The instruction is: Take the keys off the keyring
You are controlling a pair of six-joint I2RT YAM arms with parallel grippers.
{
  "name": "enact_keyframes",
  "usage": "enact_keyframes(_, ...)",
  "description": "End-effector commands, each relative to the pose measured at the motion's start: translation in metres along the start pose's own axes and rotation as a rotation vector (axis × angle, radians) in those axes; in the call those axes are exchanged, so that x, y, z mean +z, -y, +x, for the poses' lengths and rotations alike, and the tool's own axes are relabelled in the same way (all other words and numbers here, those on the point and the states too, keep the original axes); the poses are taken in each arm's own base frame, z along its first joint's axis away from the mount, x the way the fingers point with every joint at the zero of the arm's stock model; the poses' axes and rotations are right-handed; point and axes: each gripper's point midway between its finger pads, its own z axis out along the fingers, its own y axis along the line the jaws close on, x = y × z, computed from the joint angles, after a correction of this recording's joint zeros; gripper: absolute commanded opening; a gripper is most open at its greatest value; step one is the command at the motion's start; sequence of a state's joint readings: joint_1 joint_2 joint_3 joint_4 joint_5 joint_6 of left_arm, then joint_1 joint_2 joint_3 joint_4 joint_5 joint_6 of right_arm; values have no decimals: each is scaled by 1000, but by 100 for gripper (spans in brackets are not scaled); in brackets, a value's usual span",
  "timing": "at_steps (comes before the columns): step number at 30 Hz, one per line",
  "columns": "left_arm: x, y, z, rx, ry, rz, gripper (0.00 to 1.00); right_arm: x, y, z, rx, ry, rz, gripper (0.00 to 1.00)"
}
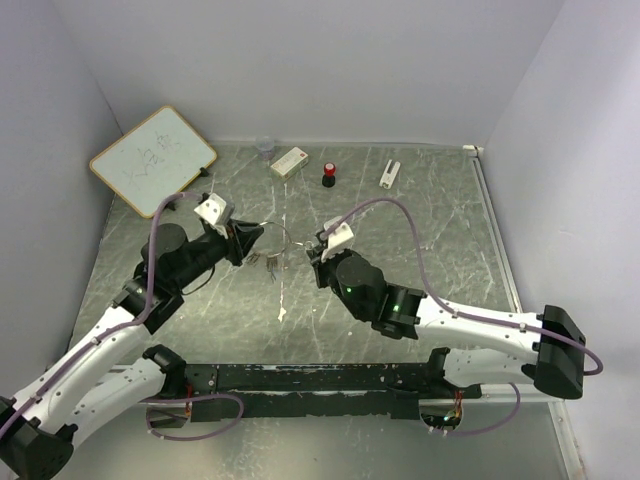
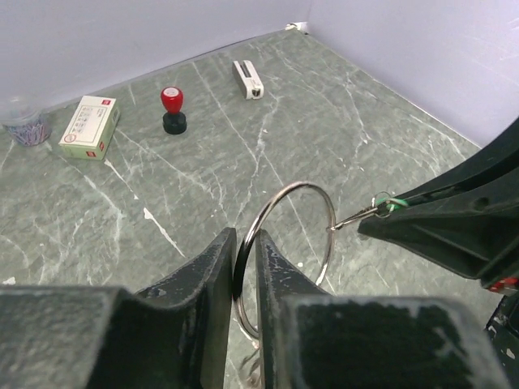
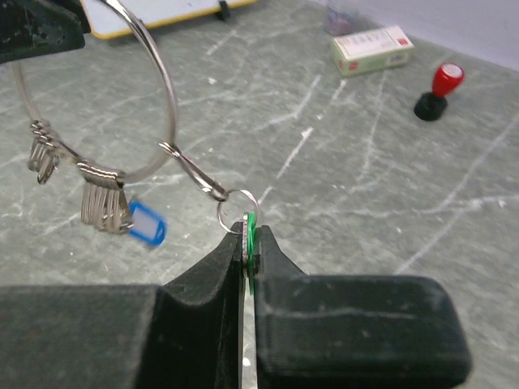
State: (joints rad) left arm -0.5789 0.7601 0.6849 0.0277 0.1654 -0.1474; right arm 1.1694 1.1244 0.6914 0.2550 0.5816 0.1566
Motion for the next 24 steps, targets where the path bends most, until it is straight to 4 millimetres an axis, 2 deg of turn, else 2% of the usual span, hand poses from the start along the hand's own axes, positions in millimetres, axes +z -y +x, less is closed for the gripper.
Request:
enact_keyframes(1, 8, -10, -2, -28, 28, -56, 28, -13, 22, 1, -62, -125, 127, 0)
enact_keyframes(7, 15, -17, 16, -52, -35, -91, 29, -17, 21, -14, -118, -206, 142, 0)
enact_keyframes(9, 14, -19, 19, -52, -42, -100, 30, -17, 19, -21, -125, -227, 145, 0)
enact_keyframes(15, 11, -23, 21, -70, -42, -128, 35, -18, 23, -22, -210, -296, 208, 0)
enact_keyframes(21, 13, -11, 12, -75, -12, -65, 36, -19, 16, -38, -297, -266, 242, 0)
enact_keyframes(24, 15, -1, 8, -68, -4, -1, 40, -20, 10, -46, -298, -239, 229, 0)
